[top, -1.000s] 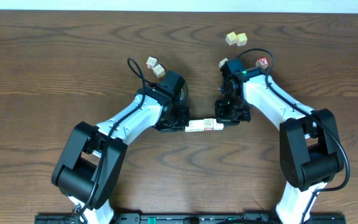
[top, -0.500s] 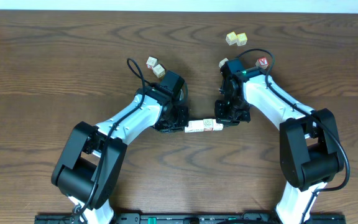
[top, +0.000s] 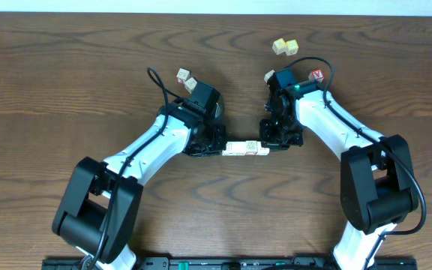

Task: Lift 4 blocks

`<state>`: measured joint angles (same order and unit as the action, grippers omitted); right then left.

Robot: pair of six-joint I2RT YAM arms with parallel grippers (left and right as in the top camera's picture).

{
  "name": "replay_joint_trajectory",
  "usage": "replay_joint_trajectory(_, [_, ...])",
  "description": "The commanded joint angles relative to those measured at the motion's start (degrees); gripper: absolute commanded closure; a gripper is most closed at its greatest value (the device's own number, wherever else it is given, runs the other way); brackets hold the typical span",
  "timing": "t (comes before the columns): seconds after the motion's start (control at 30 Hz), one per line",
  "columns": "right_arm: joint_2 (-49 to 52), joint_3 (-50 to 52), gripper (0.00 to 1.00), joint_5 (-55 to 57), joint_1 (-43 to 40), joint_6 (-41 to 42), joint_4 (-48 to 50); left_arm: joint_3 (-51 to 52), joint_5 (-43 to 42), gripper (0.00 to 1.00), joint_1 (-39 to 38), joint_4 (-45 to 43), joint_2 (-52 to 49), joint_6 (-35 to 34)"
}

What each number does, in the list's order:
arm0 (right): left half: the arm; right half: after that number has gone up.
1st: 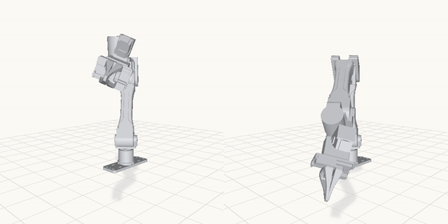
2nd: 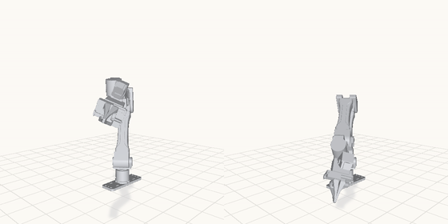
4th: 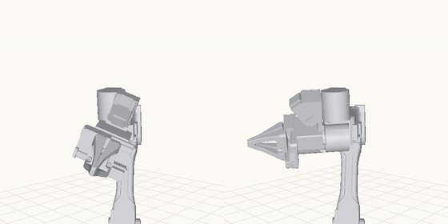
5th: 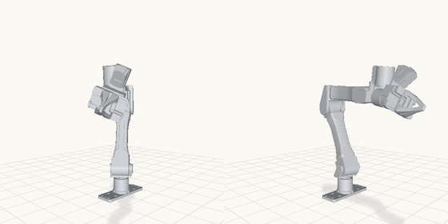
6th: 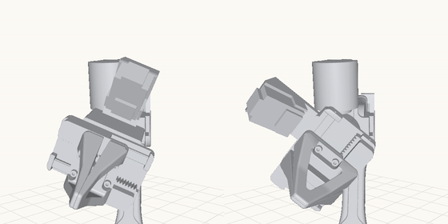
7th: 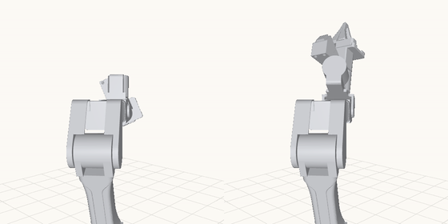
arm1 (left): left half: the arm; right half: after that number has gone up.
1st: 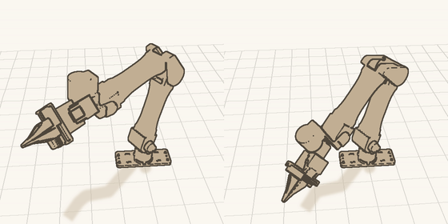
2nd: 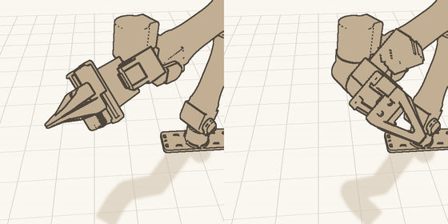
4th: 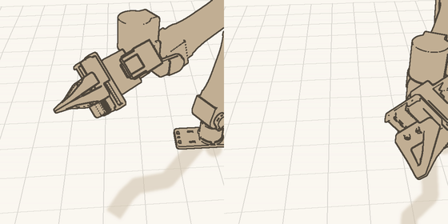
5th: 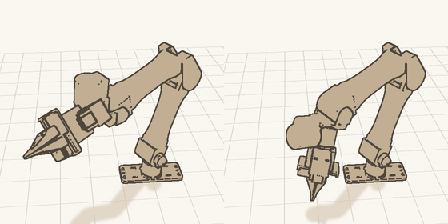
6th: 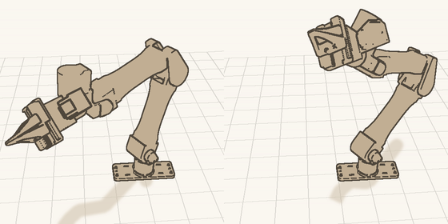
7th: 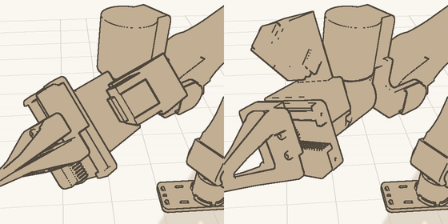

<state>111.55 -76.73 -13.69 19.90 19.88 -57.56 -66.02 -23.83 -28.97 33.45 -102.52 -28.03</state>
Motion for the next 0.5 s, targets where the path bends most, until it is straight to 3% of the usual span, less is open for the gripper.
replay_joint_trajectory(0.0, [-1.53,-0.59,0.99,-12.87,1.6,-0.44,0.98,-0.63,-8.74,0.93,-1.7,-1.53,2.25,1.01])
replay_joint_trajectory(0.47, [-5.05,-0.96,0.99,-14.01,1.51,-0.44,0.83,-0.63,-8.79,0.93,-1.7,-0.74,2.51,0.28])
